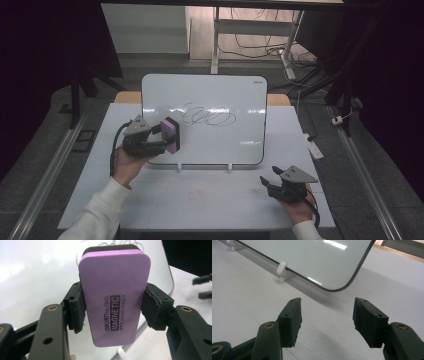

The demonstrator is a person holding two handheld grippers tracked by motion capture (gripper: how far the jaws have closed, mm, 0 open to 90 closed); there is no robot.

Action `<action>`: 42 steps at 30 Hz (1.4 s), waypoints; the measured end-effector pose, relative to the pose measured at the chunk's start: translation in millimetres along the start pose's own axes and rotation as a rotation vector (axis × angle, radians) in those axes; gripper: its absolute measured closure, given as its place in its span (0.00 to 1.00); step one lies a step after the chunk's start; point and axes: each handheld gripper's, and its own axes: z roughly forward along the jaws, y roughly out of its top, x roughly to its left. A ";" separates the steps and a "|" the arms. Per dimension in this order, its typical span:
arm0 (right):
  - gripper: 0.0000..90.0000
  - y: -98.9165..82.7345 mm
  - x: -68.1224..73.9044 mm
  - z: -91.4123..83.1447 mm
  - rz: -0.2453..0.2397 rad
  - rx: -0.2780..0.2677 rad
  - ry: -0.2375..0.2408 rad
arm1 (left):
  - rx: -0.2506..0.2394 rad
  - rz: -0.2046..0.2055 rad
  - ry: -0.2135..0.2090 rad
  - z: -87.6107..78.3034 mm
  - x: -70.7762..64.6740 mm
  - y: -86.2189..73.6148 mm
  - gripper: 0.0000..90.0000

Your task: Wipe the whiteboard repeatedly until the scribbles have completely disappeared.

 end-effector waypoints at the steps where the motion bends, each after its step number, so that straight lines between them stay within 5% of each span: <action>1: 0.44 -0.2 -0.2 0.0 0.000 0.001 0.000 | 0.001 0.002 0.009 1.9 1.5 2.9 0.46; 19: 0.43 0.5 1.2 0.2 -0.004 -0.003 0.003 | 0.031 0.010 0.099 29.5 17.5 39.9 0.46; 27: 0.43 0.3 1.4 0.5 -0.006 -0.003 0.005 | 0.063 0.047 0.140 47.9 14.1 53.1 0.46; 35: 0.43 0.6 2.5 0.7 -0.008 -0.004 0.007 | 0.112 0.110 0.121 84.5 -8.8 58.9 0.46; 42: 0.43 0.1 3.0 1.6 -0.012 -0.001 0.012 | 0.145 0.219 0.122 104.7 -36.3 61.5 0.46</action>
